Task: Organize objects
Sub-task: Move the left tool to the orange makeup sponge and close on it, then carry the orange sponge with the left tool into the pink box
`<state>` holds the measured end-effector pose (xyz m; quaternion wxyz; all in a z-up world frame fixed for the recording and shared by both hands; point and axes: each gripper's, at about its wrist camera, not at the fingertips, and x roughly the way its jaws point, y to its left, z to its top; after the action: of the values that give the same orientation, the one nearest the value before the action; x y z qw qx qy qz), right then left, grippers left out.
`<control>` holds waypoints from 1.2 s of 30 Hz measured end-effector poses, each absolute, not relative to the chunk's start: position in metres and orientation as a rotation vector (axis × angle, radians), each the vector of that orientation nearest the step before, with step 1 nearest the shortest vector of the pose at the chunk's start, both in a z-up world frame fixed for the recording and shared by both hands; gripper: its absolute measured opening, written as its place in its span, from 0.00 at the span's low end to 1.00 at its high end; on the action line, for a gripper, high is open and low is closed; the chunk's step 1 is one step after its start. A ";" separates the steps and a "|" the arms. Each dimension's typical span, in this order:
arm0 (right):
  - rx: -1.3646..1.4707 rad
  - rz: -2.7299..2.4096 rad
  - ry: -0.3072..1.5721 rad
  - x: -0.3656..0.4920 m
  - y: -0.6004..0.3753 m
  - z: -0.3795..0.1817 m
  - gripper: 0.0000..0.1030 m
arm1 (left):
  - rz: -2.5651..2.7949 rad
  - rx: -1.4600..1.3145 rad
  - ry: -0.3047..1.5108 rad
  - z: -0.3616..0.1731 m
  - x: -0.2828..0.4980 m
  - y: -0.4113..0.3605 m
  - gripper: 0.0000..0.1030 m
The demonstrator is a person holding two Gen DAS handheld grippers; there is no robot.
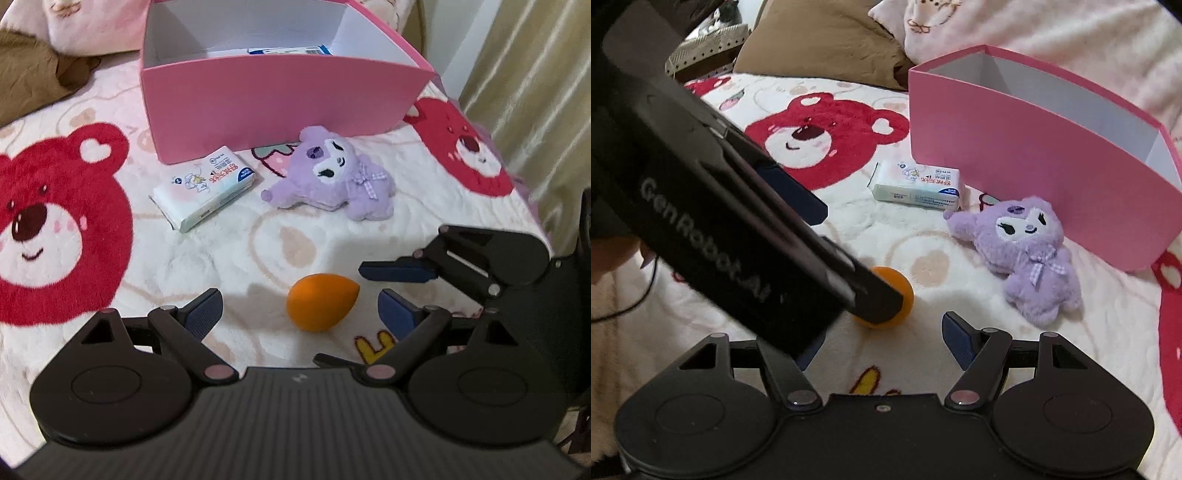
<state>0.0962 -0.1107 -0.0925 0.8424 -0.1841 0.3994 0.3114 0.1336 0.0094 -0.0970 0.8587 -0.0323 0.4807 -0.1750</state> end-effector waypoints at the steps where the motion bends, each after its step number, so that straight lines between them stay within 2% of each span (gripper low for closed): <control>1: -0.401 0.654 0.834 0.095 -0.110 -0.094 0.71 | -0.367 -0.056 1.004 -0.099 0.134 0.008 0.88; 3: -0.405 0.659 0.803 0.092 -0.110 -0.094 0.71 | -0.366 -0.051 0.992 -0.100 0.134 0.006 0.88; 6: -0.403 0.651 0.776 0.092 -0.109 -0.093 0.65 | -0.395 -0.071 0.967 -0.098 0.133 0.005 0.83; 7: -0.392 0.651 0.769 0.092 -0.109 -0.092 0.61 | -0.402 -0.087 0.968 -0.097 0.133 0.006 0.70; 8: -0.375 0.655 0.764 0.093 -0.110 -0.092 0.58 | -0.402 -0.115 0.985 -0.097 0.135 0.008 0.50; 9: -0.357 0.665 0.762 0.094 -0.111 -0.092 0.58 | -0.402 -0.148 1.014 -0.099 0.137 0.009 0.48; 10: -0.350 0.674 0.762 0.095 -0.110 -0.094 0.58 | -0.405 -0.193 1.048 -0.102 0.139 0.011 0.48; 12: -0.363 0.666 0.756 0.095 -0.108 -0.098 0.50 | -0.387 -0.259 1.087 -0.110 0.142 0.015 0.47; 13: -0.362 0.660 0.765 0.096 -0.107 -0.100 0.41 | -0.367 -0.259 1.084 -0.113 0.142 0.016 0.47; 14: -0.351 0.655 0.776 0.098 -0.108 -0.102 0.40 | -0.353 -0.246 1.073 -0.114 0.142 0.016 0.47; 17: -0.302 0.641 0.770 0.100 -0.111 -0.098 0.38 | -0.360 -0.248 1.029 -0.109 0.140 0.014 0.38; 24: -0.232 0.629 0.763 0.100 -0.119 -0.075 0.38 | -0.399 -0.217 0.949 -0.089 0.133 0.012 0.37; 36: -0.287 0.659 0.681 0.088 -0.124 -0.024 0.39 | -0.433 -0.244 0.848 -0.035 0.122 0.021 0.33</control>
<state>0.0876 -0.1240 -0.0244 0.8799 -0.1376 0.3268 0.3162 0.1221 0.0207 -0.0348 0.8817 -0.1170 0.4073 -0.2077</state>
